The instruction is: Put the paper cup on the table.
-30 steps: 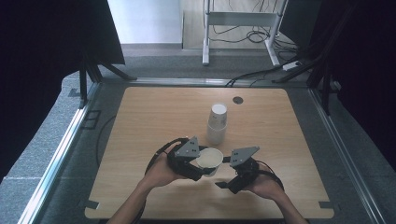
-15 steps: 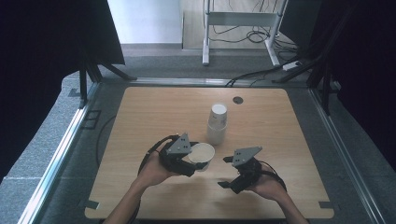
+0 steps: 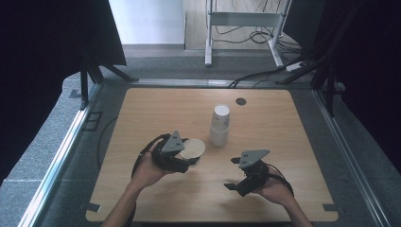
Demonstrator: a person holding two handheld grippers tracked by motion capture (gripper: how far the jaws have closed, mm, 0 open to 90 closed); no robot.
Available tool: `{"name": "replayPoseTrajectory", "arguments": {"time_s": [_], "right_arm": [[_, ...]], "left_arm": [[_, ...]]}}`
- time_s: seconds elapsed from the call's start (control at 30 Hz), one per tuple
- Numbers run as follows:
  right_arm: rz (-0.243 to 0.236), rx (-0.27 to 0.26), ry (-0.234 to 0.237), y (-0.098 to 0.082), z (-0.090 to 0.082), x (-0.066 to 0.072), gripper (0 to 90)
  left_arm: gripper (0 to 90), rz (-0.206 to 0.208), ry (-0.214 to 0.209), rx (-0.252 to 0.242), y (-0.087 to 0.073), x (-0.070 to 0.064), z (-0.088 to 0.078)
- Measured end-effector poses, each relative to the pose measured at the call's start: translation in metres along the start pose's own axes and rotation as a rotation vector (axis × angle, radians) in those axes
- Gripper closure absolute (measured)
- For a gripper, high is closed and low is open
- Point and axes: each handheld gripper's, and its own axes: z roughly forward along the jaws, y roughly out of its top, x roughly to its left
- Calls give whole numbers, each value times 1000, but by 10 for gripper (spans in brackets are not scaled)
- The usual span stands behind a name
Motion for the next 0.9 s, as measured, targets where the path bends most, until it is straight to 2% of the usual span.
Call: {"name": "replayPoseTrajectory", "arguments": {"time_s": [0.27,0.43,0.7,0.9], "right_arm": [[26,-1,-39,-9,-4,-3,47],[47,-4,-53,-15,-4,-6,47],[74,-21,-69,-24,-7,-8,31],[97,-2,-105,-31,-5,-10,0]], "left_arm": [[292,-57,73,6,-16,15,-3],[289,-71,122,21,-24,23,-4],[284,-117,177,29,-40,34,-1],[277,-173,201,15,-50,40,4]]}}
